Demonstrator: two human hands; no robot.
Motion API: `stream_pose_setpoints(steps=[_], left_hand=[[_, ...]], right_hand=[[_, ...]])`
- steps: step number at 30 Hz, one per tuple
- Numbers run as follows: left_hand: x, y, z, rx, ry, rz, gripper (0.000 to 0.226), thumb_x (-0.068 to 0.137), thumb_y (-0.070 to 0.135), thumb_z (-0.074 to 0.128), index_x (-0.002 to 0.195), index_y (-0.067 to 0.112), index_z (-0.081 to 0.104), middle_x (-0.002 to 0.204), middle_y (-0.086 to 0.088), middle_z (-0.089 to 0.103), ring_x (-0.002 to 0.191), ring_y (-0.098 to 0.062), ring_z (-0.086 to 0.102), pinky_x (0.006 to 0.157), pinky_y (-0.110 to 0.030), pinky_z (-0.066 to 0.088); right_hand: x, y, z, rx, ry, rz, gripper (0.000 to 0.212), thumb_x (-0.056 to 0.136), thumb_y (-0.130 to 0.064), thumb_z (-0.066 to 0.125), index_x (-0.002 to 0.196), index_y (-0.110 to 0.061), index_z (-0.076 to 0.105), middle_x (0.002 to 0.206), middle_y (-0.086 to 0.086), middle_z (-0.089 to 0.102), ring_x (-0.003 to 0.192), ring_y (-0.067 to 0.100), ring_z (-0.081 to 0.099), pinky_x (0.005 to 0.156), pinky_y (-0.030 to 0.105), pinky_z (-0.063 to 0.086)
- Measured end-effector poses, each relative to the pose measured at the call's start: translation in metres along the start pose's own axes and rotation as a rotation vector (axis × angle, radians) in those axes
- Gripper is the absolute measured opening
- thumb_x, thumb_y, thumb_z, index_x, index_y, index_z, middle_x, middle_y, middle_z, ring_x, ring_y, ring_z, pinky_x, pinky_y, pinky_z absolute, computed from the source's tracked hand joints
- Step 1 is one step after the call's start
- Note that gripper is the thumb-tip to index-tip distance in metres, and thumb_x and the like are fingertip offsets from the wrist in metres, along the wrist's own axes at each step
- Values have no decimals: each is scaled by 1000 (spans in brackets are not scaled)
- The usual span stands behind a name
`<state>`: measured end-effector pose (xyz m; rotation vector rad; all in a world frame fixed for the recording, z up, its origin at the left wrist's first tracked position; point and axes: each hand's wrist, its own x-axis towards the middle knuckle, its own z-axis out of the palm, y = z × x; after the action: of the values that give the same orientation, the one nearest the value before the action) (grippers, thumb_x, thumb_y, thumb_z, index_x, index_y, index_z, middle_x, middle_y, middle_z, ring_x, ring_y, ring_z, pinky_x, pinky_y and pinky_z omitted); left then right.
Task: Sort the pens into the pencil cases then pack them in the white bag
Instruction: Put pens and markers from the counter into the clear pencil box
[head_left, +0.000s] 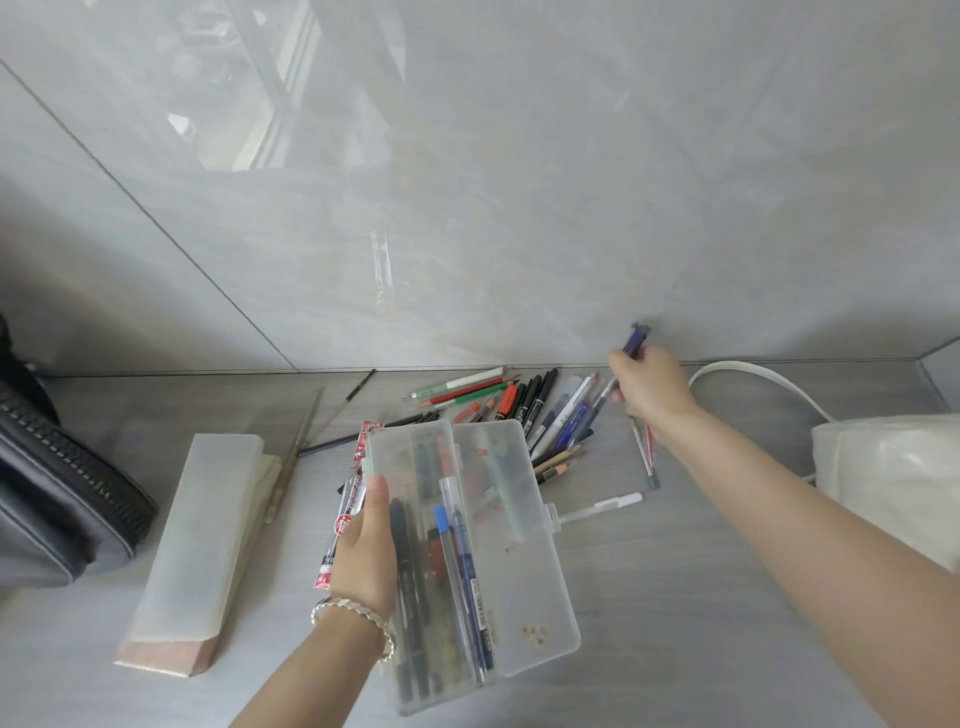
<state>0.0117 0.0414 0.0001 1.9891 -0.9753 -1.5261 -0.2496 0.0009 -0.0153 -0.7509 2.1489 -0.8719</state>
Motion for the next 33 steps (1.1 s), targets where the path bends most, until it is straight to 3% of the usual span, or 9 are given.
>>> stream_pose_setpoints(steps=[2, 6, 8, 11, 15, 20, 25, 29, 33], left_hand=[[-2, -1, 2, 14, 5, 0, 50, 94, 53, 27, 124, 24, 53, 119, -4, 55, 115, -26, 49, 99, -33, 33], [-14, 5, 11, 21, -21, 25, 39, 95, 50, 27, 69, 28, 48, 75, 8, 49, 70, -9, 46, 65, -17, 33], [-15, 4, 14, 27, -34, 27, 42, 95, 51, 28, 71, 24, 50, 78, 4, 52, 79, -16, 51, 70, -20, 38], [-12, -2, 17, -57, -68, -6, 58, 81, 69, 34, 75, 20, 64, 88, -11, 68, 95, -27, 63, 94, -40, 47], [-15, -1, 15, -107, -61, -20, 70, 74, 76, 32, 98, 19, 65, 109, -14, 66, 101, -30, 62, 99, -47, 45], [-21, 2, 13, -76, -45, 35, 65, 80, 72, 29, 111, 24, 60, 118, -5, 61, 105, -24, 58, 102, -41, 42], [-29, 1, 14, -33, -53, 78, 50, 95, 51, 25, 110, 14, 56, 110, -5, 52, 101, -21, 47, 88, -29, 33], [-24, -8, 15, -66, -92, 86, 51, 91, 59, 27, 87, 27, 66, 100, -4, 68, 100, -22, 60, 97, -37, 44], [-22, -9, 10, -32, -81, 95, 53, 94, 54, 25, 96, 18, 63, 105, -9, 66, 103, -24, 59, 96, -35, 43]], right_hand=[[-38, -21, 1, 120, -177, -129, 19, 91, -16, 50, 73, -19, 46, 63, 1, 52, 42, 8, 48, 37, 15, 33], [-121, -42, 21, 100, -512, -282, 27, 86, -25, 62, 105, -23, 41, 67, -5, 53, 42, 4, 51, 45, 14, 43], [-146, -38, 37, -32, -557, -330, 37, 86, -29, 62, 115, -25, 39, 69, -8, 53, 47, 6, 52, 56, 21, 49], [-163, -23, 53, -205, -478, -387, 47, 85, -31, 63, 125, -25, 40, 77, -13, 49, 58, 3, 48, 62, 20, 43], [-173, -17, 49, -203, -342, -464, 50, 86, -33, 61, 130, -25, 38, 102, -12, 49, 97, 8, 51, 78, 14, 32], [-168, -18, 43, -19, -299, -450, 31, 98, -22, 39, 127, -31, 43, 63, -15, 46, 55, -6, 48, 58, 8, 36], [-174, -24, 58, 514, -406, -302, 48, 99, -5, 33, 112, -51, 38, 78, -1, 55, 70, 11, 61, 77, 26, 55], [-179, -12, 72, 326, -354, -434, 49, 94, -3, 42, 113, -48, 41, 97, -6, 55, 98, 10, 62, 97, 28, 47], [-181, 4, 77, -71, -246, -764, 39, 89, -16, 48, 127, -22, 44, 112, 0, 60, 121, 12, 37, 101, 16, 28]])
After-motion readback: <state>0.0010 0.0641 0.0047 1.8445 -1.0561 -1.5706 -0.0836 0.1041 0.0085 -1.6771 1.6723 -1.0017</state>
